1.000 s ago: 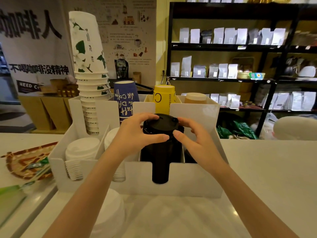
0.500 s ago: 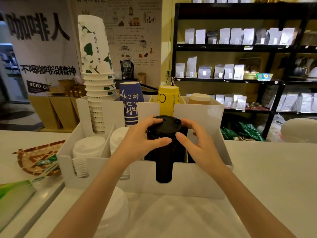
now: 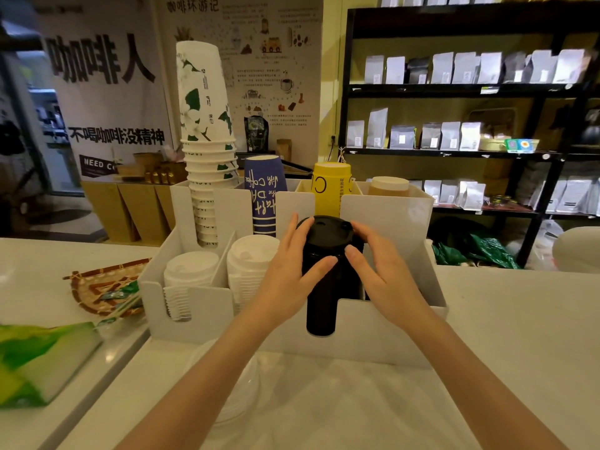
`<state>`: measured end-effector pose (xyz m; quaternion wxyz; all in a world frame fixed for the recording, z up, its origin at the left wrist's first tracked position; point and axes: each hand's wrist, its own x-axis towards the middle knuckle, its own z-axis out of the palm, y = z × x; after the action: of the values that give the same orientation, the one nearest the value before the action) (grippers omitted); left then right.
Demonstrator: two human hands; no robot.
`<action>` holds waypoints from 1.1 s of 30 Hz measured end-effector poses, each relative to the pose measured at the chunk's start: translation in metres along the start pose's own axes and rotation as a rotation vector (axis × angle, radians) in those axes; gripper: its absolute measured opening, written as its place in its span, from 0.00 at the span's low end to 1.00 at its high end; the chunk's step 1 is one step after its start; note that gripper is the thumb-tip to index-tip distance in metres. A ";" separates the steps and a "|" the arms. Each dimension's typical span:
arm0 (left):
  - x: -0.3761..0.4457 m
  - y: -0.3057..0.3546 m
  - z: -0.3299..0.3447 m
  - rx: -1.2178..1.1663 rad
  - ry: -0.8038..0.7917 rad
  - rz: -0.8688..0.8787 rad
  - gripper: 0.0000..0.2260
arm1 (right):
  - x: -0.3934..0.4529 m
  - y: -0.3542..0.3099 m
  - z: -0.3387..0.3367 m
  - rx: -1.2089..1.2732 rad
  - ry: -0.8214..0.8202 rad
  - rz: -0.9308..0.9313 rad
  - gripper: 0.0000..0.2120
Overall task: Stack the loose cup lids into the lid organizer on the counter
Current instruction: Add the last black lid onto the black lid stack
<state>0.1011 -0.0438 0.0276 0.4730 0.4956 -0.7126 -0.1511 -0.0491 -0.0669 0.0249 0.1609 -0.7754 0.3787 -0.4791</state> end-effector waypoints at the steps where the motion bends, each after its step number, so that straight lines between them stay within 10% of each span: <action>1: -0.002 0.001 0.003 -0.006 0.018 -0.009 0.30 | 0.000 -0.001 0.000 0.028 -0.011 0.008 0.20; 8: -0.008 0.002 0.018 0.022 0.130 -0.010 0.31 | 0.000 -0.007 -0.005 0.397 -0.097 0.210 0.19; 21: -0.005 0.000 -0.010 -0.043 -0.059 -0.006 0.28 | 0.003 -0.017 -0.009 0.319 -0.092 0.287 0.20; 28: -0.017 -0.001 -0.060 -0.067 -0.006 0.020 0.18 | -0.018 -0.049 0.021 0.012 0.209 -0.121 0.19; 33: -0.050 -0.012 -0.085 -0.131 -0.005 -0.029 0.12 | -0.057 -0.056 0.069 0.117 -0.188 -0.171 0.14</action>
<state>0.1812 0.0142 0.0364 0.5004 0.4732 -0.6953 -0.2055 0.0208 0.0047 -0.0101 0.1992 -0.8355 0.2659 -0.4377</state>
